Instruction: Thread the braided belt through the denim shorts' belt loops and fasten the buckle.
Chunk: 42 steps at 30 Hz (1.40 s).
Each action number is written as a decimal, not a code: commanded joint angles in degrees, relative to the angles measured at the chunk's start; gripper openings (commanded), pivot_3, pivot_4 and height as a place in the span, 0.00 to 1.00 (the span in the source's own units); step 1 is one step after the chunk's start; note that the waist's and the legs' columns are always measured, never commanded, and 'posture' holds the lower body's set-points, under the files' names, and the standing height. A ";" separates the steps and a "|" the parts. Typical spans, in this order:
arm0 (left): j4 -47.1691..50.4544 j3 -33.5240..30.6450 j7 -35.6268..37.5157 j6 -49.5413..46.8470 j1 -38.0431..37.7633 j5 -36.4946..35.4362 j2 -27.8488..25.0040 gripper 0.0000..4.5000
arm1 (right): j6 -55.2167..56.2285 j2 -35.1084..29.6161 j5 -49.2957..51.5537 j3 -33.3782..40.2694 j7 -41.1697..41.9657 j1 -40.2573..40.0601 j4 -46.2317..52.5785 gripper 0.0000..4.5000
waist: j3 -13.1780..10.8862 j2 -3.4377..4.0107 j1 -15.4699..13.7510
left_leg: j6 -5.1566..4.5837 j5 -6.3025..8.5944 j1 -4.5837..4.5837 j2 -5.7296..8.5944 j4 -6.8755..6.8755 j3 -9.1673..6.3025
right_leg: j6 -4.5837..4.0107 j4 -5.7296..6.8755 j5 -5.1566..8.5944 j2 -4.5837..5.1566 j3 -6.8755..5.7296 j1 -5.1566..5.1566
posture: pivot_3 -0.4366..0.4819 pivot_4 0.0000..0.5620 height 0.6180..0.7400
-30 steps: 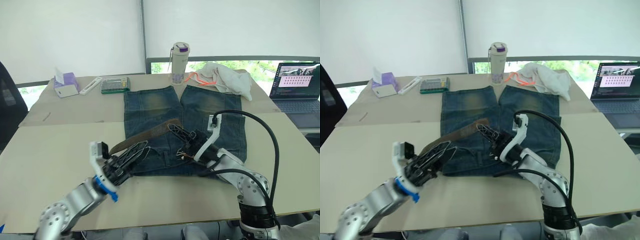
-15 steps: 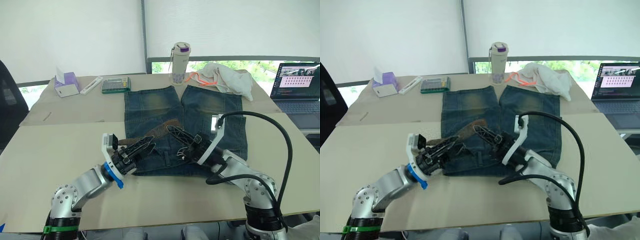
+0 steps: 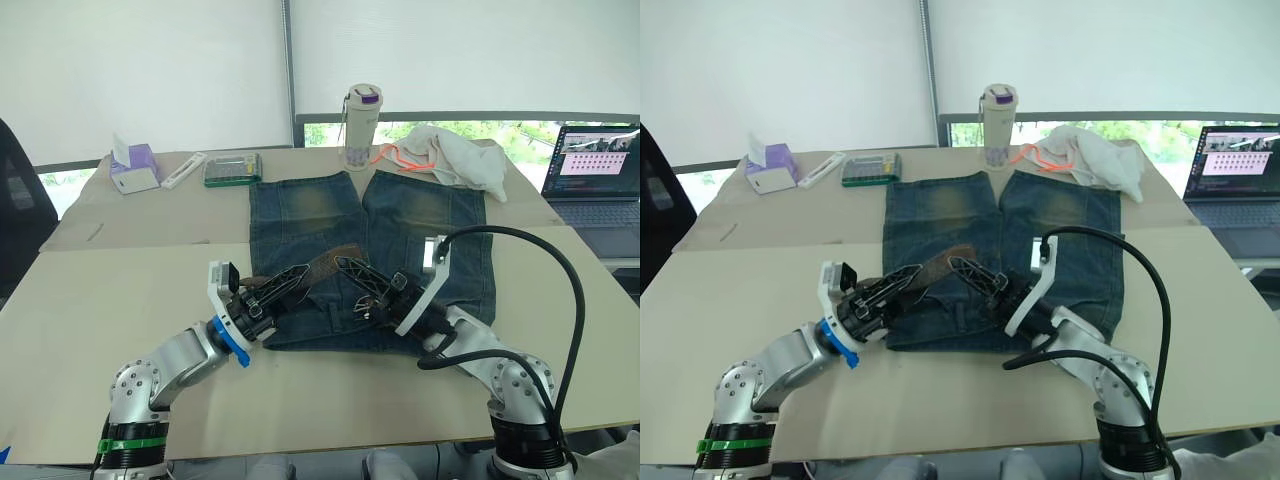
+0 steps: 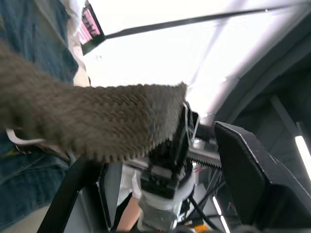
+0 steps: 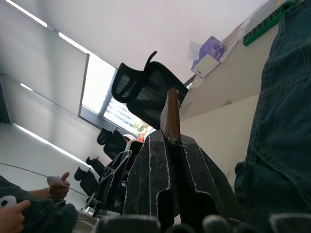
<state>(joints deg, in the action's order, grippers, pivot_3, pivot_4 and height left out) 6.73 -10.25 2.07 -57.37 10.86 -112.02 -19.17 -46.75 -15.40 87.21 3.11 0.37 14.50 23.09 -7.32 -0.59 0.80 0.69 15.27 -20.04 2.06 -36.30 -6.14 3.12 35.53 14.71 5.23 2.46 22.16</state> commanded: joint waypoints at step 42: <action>-2.12 -1.51 14.41 -5.02 0.05 20.96 -17.67 0.00 | 22.76 -30.12 -56.32 -13.93 38.63 -6.95 2.24 0.78 | -0.13 -0.18 0.05 | 0.24 -0.14 -0.12 0.02 0.27 0.23 | 0.45 -0.46 0.19 -0.03 -0.14 0.01 | 0.48 0.27 1.00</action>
<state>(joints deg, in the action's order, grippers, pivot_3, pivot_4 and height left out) 4.10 -11.04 14.09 -61.12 9.81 -91.84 -35.35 -27.27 -45.41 33.56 -11.18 37.20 7.60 25.42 -7.45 -0.77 0.85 0.94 15.13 -20.17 2.09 -36.03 -5.90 3.34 35.06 14.76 5.21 2.33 22.17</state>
